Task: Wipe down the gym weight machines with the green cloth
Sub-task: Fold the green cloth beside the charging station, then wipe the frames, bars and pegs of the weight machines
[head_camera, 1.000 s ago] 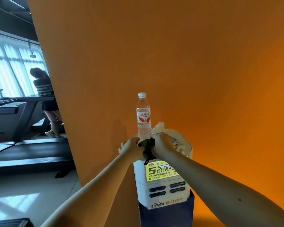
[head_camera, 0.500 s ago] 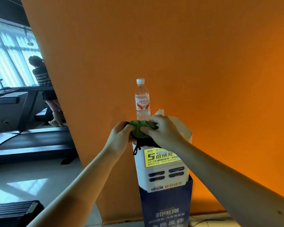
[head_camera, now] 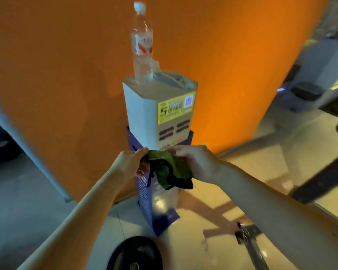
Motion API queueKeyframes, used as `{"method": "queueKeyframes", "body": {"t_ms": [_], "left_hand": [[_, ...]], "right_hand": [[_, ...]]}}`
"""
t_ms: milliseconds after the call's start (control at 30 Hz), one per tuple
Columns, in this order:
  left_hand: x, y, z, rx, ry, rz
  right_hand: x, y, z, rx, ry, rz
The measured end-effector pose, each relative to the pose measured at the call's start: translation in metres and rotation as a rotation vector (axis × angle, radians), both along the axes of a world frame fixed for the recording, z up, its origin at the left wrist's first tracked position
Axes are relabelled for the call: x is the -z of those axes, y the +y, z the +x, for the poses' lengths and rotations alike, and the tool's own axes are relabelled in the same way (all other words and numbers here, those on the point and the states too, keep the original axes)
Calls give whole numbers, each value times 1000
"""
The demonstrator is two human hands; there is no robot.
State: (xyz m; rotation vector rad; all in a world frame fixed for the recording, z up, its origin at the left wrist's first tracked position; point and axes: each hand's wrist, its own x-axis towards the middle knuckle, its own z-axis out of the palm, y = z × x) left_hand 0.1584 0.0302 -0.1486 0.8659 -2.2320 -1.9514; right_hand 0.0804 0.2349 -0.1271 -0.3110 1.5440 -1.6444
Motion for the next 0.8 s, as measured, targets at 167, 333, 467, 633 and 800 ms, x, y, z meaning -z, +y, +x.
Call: {"method": "queueKeyframes", "body": {"t_ms": [167,333,467,633,800], "left_hand": [[35,43,8,241,-157,208],[43,100,14,609,-6,203],[48,154,22,1017,89,62],[41,261,47,1348,166,-216],[33,376,85,1410,340,-300]], "right_hand": [[27,56,49,115,160,203],[35,116,86,371,203,391],[39,176,115,523,136,452],[43,270,166,732,73,434],[30,375,237,876,103,394]]}}
